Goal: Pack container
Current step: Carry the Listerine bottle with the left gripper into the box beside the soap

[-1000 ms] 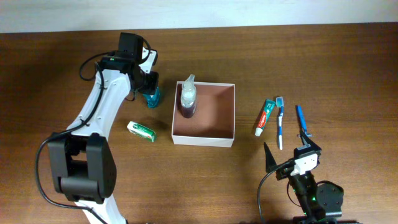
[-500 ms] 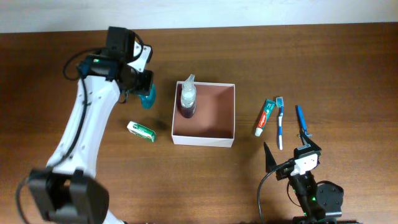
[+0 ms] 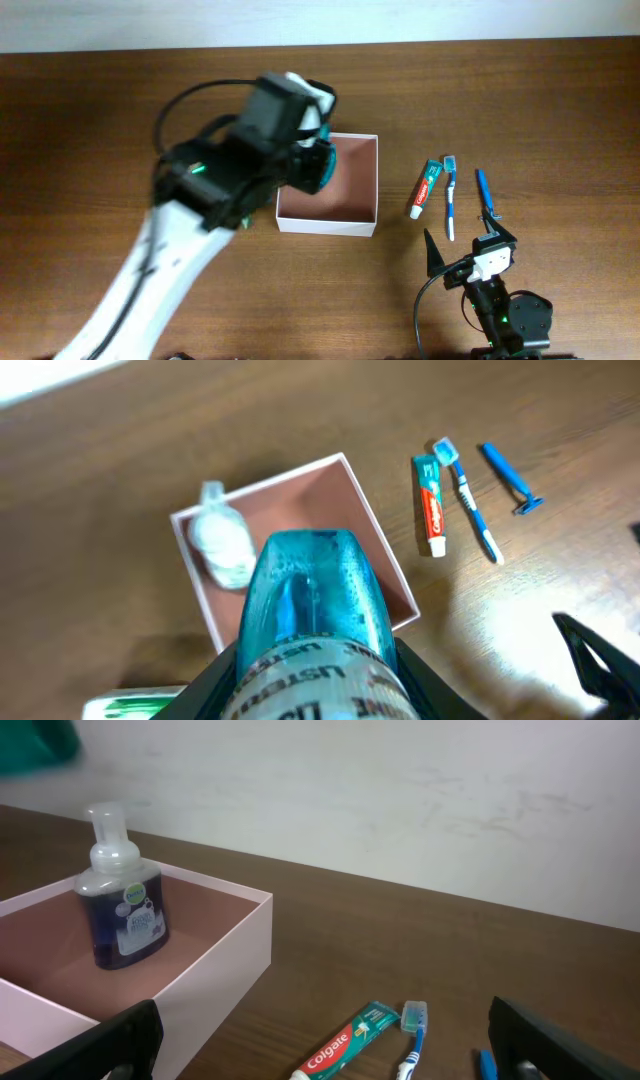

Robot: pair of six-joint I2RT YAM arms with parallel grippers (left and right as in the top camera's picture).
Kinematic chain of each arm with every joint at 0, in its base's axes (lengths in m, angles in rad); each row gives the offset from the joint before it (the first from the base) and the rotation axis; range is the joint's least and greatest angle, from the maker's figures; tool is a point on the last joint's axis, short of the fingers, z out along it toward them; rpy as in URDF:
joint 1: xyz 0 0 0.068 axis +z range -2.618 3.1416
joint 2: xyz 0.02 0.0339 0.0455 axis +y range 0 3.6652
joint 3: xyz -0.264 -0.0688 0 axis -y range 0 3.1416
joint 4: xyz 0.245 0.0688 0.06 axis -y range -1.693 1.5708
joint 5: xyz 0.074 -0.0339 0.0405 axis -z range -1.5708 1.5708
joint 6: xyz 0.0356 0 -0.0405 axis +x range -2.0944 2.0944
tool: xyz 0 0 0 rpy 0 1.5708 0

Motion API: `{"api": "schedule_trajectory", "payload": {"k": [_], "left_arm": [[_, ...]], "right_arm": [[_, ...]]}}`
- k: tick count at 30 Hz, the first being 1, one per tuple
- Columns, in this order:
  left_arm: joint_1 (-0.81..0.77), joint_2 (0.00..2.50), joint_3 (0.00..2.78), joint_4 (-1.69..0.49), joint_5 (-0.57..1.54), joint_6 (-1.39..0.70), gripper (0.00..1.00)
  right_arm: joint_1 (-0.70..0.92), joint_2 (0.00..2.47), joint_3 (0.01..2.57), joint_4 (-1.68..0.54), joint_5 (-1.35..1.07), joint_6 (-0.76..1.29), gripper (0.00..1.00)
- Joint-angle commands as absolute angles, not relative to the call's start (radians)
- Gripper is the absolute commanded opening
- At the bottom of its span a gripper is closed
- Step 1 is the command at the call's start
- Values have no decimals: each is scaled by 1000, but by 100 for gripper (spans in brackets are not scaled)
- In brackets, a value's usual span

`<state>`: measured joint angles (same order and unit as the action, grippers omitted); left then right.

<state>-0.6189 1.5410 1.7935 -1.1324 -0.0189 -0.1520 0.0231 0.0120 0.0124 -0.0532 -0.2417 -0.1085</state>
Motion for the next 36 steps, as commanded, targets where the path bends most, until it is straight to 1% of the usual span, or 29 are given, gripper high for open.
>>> {"api": "schedule_trajectory", "payload": {"k": [1,5,8,13,17,18,19,22,23,25,26,27,32,36], "left_arm": [[-655,1670,1800,-1074,-80,-247,1],[-654,1839,1800,-959,-156,-289,1],[-657,1925,1800,-887,-164,-323,1],[-659,2013,1800,-871,-181,-375,1],[-666,2053,1800,-864,-183,-375,2],[-666,2053,1800,-857,-186,-375,7],[-666,2053,1800,-845,-189,-375,9],[-665,2053,1804,-830,-192,-375,9],[-665,2053,1812,-831,-193,-374,17],[-665,2053,1830,-842,-197,-374,29],[-665,2053,1835,-847,-197,-374,34],[-665,2051,1843,-856,-196,-374,46],[-665,2051,1891,-909,-197,-373,49],[-665,2043,1979,-998,-196,-373,51]], "right_arm": [[33,4,6,-56,-251,-104,99],[33,4,6,-56,-251,-104,99],[33,4,6,-56,-251,-104,99],[33,4,6,-56,-251,-104,99],[33,4,6,-56,-251,-104,99],[33,4,6,-56,-251,-104,99],[33,4,6,-56,-251,-104,99],[33,4,6,-56,-251,-104,99],[33,4,6,-56,-251,-104,99],[33,4,6,-56,-251,-104,99],[33,4,6,-56,-251,-104,99],[33,4,6,-56,-251,-104,99],[33,4,6,-56,-251,-104,99],[33,4,6,-56,-251,-104,99]]}}
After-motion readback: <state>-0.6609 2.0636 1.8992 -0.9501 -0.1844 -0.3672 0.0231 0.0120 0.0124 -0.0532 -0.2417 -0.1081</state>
